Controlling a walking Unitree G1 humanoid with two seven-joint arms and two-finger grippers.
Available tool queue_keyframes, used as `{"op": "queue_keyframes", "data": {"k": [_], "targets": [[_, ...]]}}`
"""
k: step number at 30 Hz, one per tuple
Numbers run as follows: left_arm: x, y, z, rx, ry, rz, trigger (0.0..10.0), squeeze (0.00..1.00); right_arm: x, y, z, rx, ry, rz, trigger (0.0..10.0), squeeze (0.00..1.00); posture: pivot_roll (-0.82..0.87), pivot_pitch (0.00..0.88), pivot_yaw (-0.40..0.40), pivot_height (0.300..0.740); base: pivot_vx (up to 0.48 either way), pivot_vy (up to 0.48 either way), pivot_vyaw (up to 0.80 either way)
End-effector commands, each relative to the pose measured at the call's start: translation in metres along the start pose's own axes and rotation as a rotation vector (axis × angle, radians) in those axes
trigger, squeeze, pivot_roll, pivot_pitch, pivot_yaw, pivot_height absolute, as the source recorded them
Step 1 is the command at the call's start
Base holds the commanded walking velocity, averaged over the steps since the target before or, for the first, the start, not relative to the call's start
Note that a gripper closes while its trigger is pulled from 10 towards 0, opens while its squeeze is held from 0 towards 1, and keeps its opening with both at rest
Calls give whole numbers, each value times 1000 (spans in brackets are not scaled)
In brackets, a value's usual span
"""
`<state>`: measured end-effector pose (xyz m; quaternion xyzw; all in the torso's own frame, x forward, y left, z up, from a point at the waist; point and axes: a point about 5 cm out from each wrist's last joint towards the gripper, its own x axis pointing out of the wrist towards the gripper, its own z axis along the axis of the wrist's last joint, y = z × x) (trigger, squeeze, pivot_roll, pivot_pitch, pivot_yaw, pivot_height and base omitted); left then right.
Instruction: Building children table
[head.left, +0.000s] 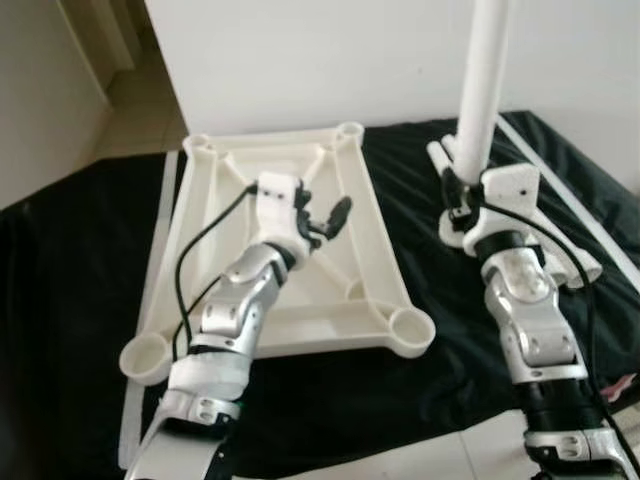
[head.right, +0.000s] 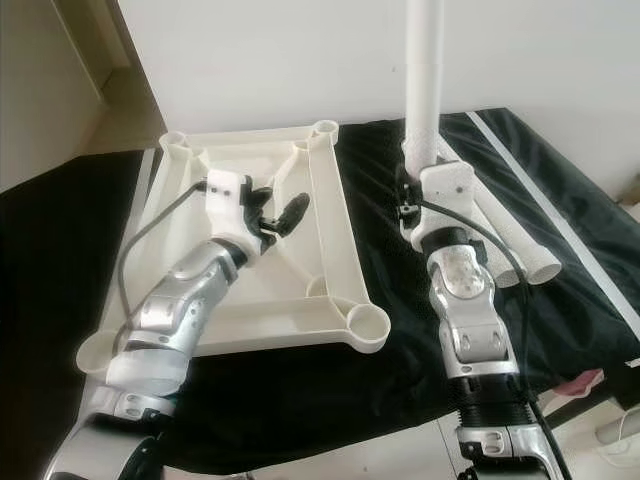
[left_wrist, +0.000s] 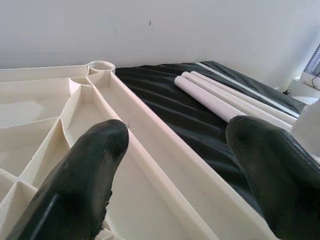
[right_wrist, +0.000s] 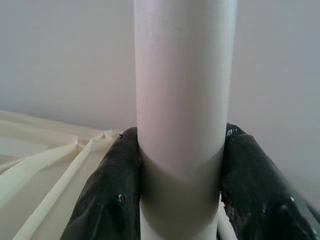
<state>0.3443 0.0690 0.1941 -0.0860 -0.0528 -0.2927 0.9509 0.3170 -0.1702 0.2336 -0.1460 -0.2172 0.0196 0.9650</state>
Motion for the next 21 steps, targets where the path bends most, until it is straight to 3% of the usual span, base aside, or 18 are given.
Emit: {"op": "queue_keyframes", "data": {"k": [1,3,8,12,17,21], "targets": [[-1,4,2,12,-11,17,10000,0,11,-4,22,-50,-94,1,10000,0,-50,0,13,740,0,0,0],[-1,4,2,12,-11,17,10000,0,11,-4,22,-50,-94,1,10000,0,-50,0,13,740,0,0,0],[-2,2,2,26,-12,-1,10000,0,25,-15,53,-32,-197,-50,10000,0,-46,0,11,740,0,0,0],[-3,1,1,32,-12,1,10000,0,26,-19,59,-8,-219,-70,10000,0,-44,0,10,740,0,0,0],[-3,-4,2,11,-19,-16,10000,0,23,-32,53,164,-196,-166,10000,0,-35,0,8,740,0,0,0],[-4,-4,2,14,-19,-17,10000,0,23,-39,51,226,-189,-201,10000,0,-34,0,9,740,0,0,0]]}}
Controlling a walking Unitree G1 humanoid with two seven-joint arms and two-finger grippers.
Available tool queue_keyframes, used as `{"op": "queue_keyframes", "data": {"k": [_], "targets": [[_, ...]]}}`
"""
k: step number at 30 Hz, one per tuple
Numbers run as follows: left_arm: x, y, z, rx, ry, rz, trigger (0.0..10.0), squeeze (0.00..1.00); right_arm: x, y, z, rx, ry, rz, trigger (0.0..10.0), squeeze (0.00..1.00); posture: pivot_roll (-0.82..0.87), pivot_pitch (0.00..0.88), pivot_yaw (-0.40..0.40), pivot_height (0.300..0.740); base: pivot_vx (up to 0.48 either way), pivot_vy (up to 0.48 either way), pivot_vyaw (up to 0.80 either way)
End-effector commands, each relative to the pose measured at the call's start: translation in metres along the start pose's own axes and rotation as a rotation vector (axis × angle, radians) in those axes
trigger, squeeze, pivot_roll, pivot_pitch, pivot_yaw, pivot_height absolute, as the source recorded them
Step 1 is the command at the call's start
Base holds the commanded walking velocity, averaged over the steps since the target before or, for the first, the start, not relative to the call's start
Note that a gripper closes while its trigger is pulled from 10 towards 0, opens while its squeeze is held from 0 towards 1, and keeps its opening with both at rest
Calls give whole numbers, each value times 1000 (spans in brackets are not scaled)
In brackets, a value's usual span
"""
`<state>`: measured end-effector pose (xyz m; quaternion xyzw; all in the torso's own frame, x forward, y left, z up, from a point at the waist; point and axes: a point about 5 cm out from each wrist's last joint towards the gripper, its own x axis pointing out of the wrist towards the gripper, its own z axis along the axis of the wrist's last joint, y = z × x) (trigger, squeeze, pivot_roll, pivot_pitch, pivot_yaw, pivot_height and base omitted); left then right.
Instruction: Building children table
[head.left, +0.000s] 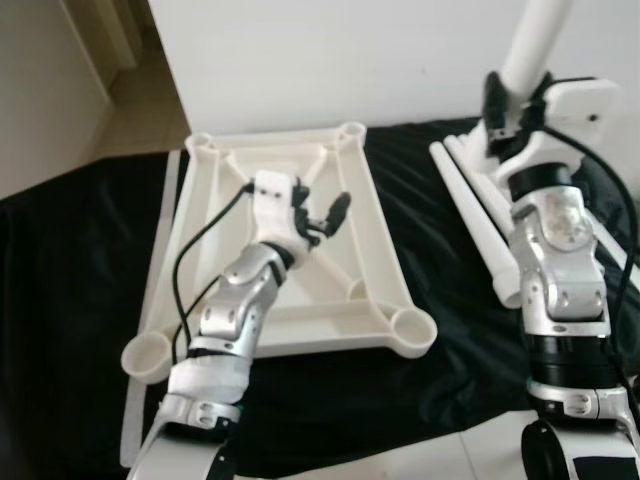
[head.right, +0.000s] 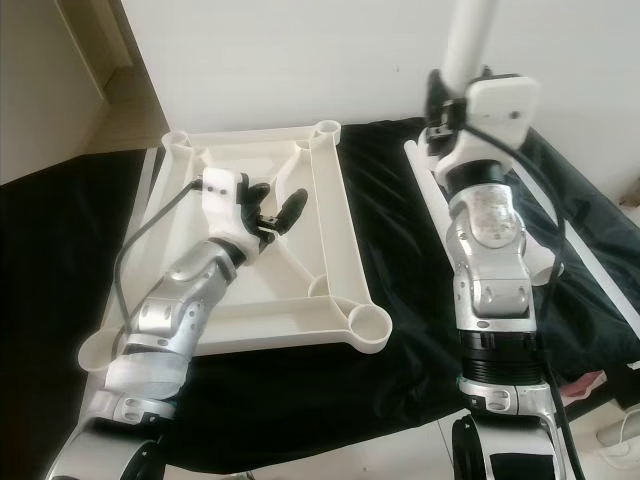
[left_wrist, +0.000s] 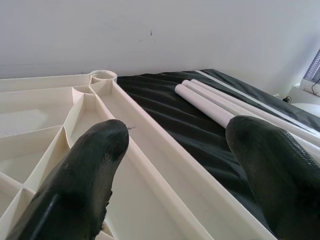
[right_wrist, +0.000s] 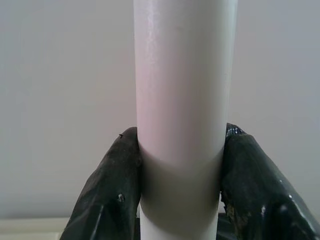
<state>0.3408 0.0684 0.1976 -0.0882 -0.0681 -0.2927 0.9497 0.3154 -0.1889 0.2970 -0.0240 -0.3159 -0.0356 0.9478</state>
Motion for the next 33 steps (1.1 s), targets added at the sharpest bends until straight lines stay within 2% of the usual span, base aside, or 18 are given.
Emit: {"op": "queue_keyframes", "data": {"k": [1,3,5,11,12,16,17,20,21,22,23,24,26,27,29,31,32,33], "targets": [[-2,-1,-1,5,10,-15,10000,0,1,-9,0,65,8,-51,10000,0,-33,0,10,740,0,0,0],[-2,-1,0,-4,3,-21,10000,0,0,-21,-4,161,28,-124,10000,0,-33,0,10,740,0,0,0],[-2,-1,1,-5,1,-23,10000,0,0,-24,-5,188,34,-144,10000,0,-33,0,10,740,0,0,0],[-2,-2,1,-13,1,-24,10000,0,-8,-52,-20,362,81,-304,10000,0,-36,0,11,740,0,0,0],[-2,-2,1,-13,1,-24,10000,0,-8,-52,-20,362,81,-304,10000,0,-36,0,11,740,0,0,0],[-2,-2,0,-15,3,-22,10000,0,-18,-60,-27,458,99,-367,10000,0,-37,0,11,740,0,0,0],[-3,-2,1,-15,3,-23,10000,0,-25,-60,-30,489,112,-382,10000,0,-37,0,12,740,0,0,0],[-3,-3,1,-15,4,-23,10000,0,-29,-59,-32,508,121,-392,10000,0,-37,0,12,740,0,0,0],[-3,-2,0,-15,6,-23,10000,0,-48,-52,-42,570,174,-411,10000,0,-43,0,17,740,0,0,0],[-3,-2,0,-17,9,-25,10000,0,-56,-48,-46,598,193,-419,10000,0,-43,0,17,740,0,0,0],[-3,-2,0,-17,9,-25,10000,0,-56,-48,-46,598,193,-419,10000,0,-43,0,17,740,0,0,0],[-3,-3,-1,-18,12,-27,10000,0,-66,-43,-47,638,210,-425,10000,0,-50,0,22,740,0,0,0],[-3,-3,-1,-19,14,-29,10000,0,-71,-40,-47,662,218,-428,10000,0,-52,0,24,740,0,0,0],[-3,-4,-1,-21,16,-34,10000,0,-80,-35,-46,702,225,-426,10000,0,-61,0,29,740,0,0,0],[-3,-4,-1,-21,16,-34,10000,0,-80,-35,-46,702,225,-426,10000,0,-61,0,29,740,0,0,0],[-1,-7,-2,-25,19,-50,10000,0,-99,-29,-42,757,236,-417,10000,0,-80,9,41,740,0,0,0],[-1,-7,-2,-25,19,-50,10000,0,-99,-29,-42,757,236,-417,10000,0,-80,9,41,740,0,0,0],[-1,-8,-2,-27,22,-60,10000,0,-109,-28,-40,769,246,-416,10000,0,-89,15,48,740,0,0,0]]}}
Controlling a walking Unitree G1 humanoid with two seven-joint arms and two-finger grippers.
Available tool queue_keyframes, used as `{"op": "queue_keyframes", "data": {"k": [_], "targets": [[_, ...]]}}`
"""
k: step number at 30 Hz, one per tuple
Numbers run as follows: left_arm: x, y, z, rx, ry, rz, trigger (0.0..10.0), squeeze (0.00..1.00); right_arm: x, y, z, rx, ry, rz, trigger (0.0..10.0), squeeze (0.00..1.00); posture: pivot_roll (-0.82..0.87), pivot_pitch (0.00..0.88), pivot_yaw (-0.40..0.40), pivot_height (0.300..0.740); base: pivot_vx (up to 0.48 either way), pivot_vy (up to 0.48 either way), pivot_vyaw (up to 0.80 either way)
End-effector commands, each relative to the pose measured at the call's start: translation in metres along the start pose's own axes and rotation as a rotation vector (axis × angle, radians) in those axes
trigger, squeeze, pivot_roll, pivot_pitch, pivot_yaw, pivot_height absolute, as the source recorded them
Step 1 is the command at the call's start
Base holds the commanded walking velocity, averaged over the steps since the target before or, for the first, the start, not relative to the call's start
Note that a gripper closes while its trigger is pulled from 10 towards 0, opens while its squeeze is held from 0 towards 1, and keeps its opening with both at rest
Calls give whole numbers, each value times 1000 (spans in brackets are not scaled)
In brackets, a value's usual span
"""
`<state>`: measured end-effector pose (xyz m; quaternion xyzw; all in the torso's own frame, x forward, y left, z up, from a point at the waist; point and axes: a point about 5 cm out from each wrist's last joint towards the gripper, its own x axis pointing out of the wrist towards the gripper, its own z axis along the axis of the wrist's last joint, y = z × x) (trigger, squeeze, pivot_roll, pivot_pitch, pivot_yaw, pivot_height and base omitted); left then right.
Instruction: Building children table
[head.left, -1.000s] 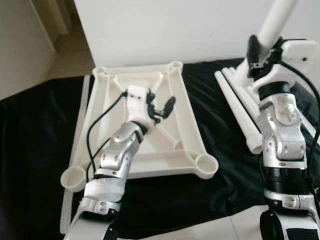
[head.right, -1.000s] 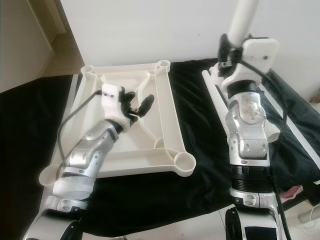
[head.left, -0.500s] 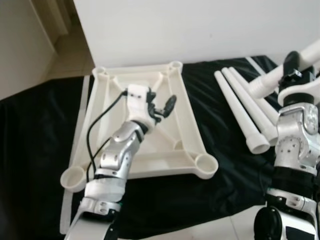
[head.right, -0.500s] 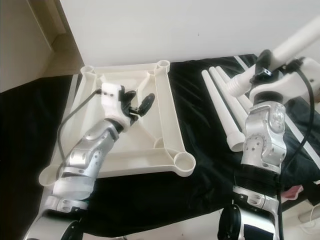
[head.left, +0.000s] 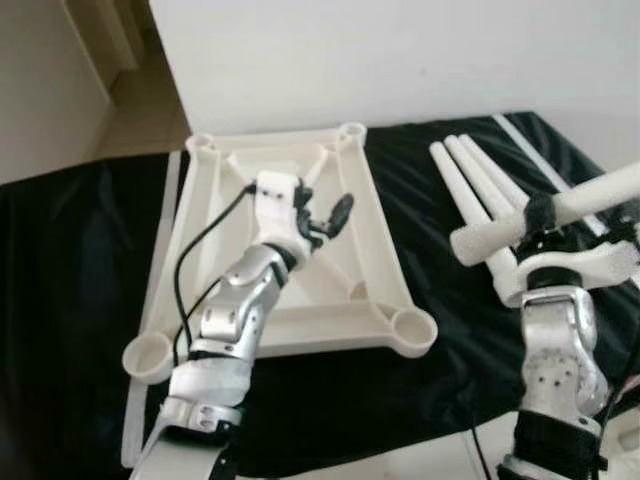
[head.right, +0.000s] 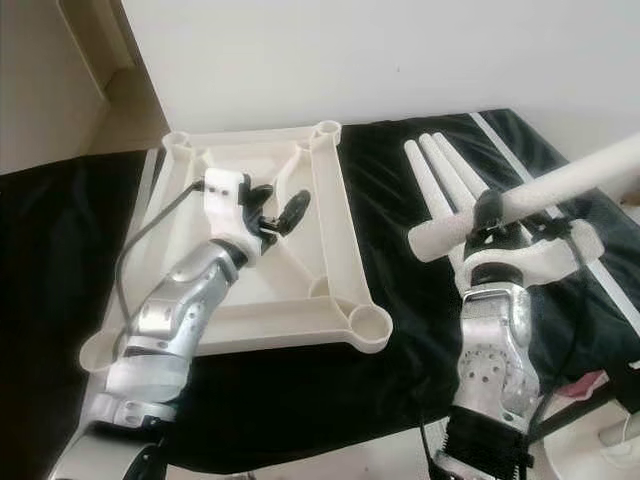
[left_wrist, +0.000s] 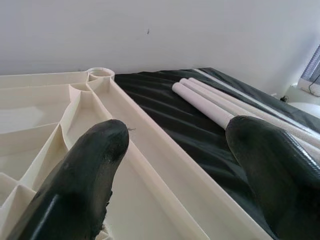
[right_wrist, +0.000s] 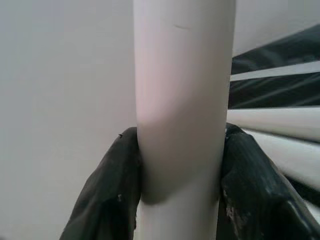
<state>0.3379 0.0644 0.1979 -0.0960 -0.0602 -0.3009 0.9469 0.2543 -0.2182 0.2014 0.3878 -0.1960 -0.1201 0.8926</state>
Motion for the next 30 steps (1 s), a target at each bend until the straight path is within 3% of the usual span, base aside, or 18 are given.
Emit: {"op": "queue_keyframes", "data": {"k": [1,5,8,15,20,22,30], "targets": [[0,-6,-3,-13,18,-61,10000,0,-27,-4,1,9,52,14,10000,0,-98,20,54,740,0,0,0],[1,-6,-3,-12,21,-65,10000,0,-33,-6,2,10,59,15,10000,0,-104,24,57,740,0,0,0],[2,-7,-4,-10,28,-75,10000,0,-54,-12,2,31,81,-29,10000,0,-113,31,63,740,0,0,0],[2,-8,-4,-11,31,-78,10000,0,-58,-7,-2,41,94,-17,10000,0,-115,31,66,740,0,0,0],[2,-7,-4,-6,30,-76,10000,0,-54,-2,1,4,97,33,10000,0,-105,29,58,740,0,0,0],[2,-5,-3,-4,25,-66,10000,0,-46,3,4,-71,91,94,10000,0,-102,27,56,740,0,0,0],[1,-9,-5,3,30,-86,10000,0,-20,21,2,-84,73,189,10000,0,-96,20,50,740,0,0,0]]}}
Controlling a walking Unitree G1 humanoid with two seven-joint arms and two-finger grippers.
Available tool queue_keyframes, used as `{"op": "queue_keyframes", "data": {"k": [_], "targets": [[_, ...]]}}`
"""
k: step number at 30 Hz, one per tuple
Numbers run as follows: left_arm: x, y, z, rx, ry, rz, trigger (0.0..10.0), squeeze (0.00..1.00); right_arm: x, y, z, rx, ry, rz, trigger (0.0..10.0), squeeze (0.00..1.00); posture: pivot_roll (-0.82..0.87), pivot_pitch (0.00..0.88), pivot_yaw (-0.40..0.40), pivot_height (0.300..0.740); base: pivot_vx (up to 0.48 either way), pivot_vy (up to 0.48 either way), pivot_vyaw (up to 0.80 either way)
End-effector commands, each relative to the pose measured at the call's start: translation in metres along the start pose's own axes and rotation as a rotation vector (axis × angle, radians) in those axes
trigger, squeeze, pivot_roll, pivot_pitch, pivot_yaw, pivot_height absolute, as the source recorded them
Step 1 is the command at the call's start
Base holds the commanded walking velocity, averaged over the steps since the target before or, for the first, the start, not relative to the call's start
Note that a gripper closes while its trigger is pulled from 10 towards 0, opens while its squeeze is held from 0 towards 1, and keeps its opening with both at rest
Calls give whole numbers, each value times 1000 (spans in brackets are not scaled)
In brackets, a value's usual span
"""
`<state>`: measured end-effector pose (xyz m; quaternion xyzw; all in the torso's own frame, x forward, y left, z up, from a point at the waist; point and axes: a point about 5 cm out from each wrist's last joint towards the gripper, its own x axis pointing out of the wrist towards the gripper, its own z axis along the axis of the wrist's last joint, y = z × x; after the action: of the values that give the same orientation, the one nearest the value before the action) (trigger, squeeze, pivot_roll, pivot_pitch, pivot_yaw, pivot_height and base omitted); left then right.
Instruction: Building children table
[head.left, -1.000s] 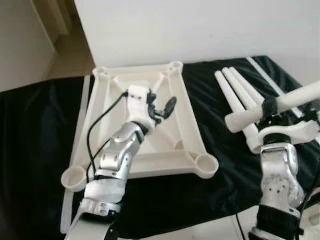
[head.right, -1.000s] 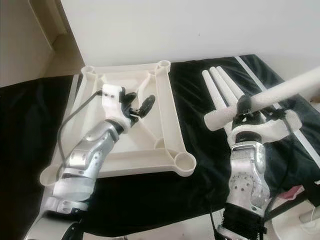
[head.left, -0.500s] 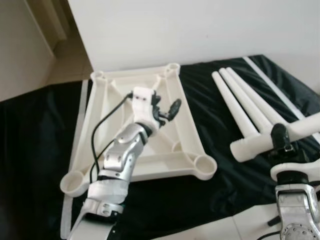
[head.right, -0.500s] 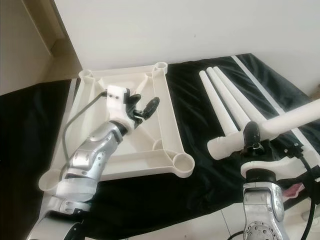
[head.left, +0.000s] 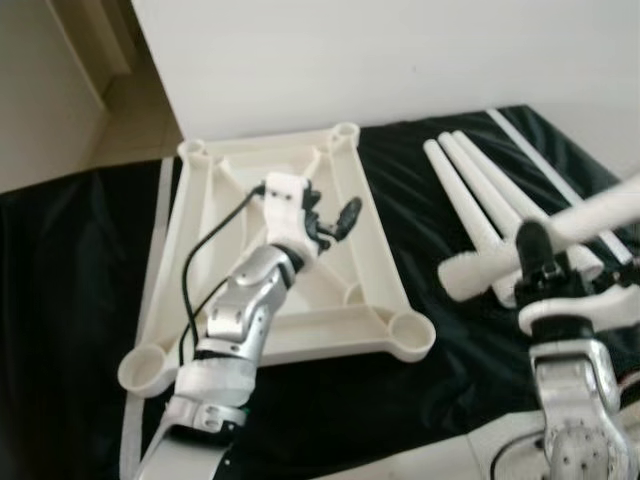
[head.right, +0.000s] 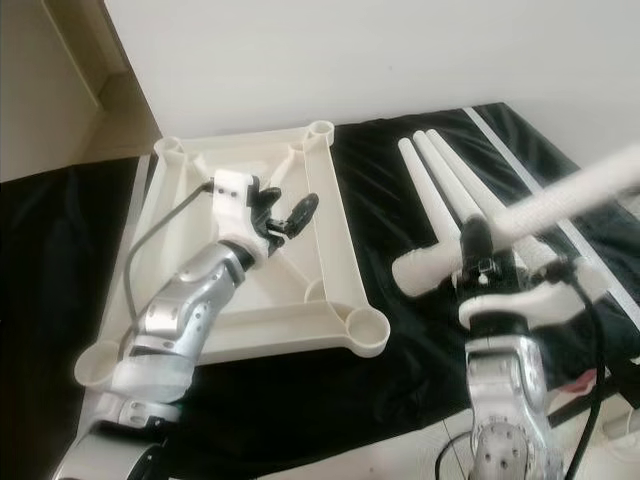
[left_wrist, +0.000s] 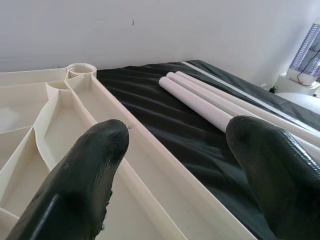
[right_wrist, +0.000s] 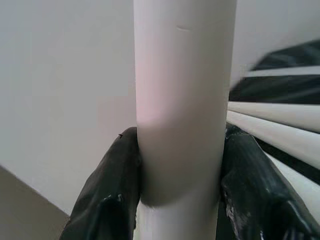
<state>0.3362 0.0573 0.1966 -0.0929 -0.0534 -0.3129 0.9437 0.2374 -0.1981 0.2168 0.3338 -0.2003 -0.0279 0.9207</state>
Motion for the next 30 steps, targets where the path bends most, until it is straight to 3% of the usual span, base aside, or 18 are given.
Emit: {"op": "queue_keyframes", "data": {"k": [1,4,11,14,21,23,30], "targets": [[-1,-5,-2,8,14,-71,10000,0,4,2,-6,-17,18,16,10000,0,-94,18,48,740,0,0,0],[-3,-11,-4,15,19,-112,10000,0,21,18,-20,-124,64,101,10000,0,-96,18,35,740,0,0,0],[-11,-22,-12,71,43,-234,10000,0,26,35,-37,-316,148,228,10000,0,-91,2,12,740,0,0,0],[-21,-31,-19,154,52,-341,10000,0,23,41,-43,-388,176,304,10000,0,-73,0,-9,740,0,0,0],[-41,-41,-30,172,100,-481,10000,0,15,39,-51,-443,197,378,10000,0,-53,0,-8,740,0,0,0],[-57,-47,-42,194,168,-579,10000,0,5,37,-58,-445,213,443,10000,0,-49,0,-6,740,0,0,0],[-71,-47,-55,256,254,-658,10000,0,-8,27,-70,-452,258,472,10000,0,-53,0,-2,740,0,0,0]]}}
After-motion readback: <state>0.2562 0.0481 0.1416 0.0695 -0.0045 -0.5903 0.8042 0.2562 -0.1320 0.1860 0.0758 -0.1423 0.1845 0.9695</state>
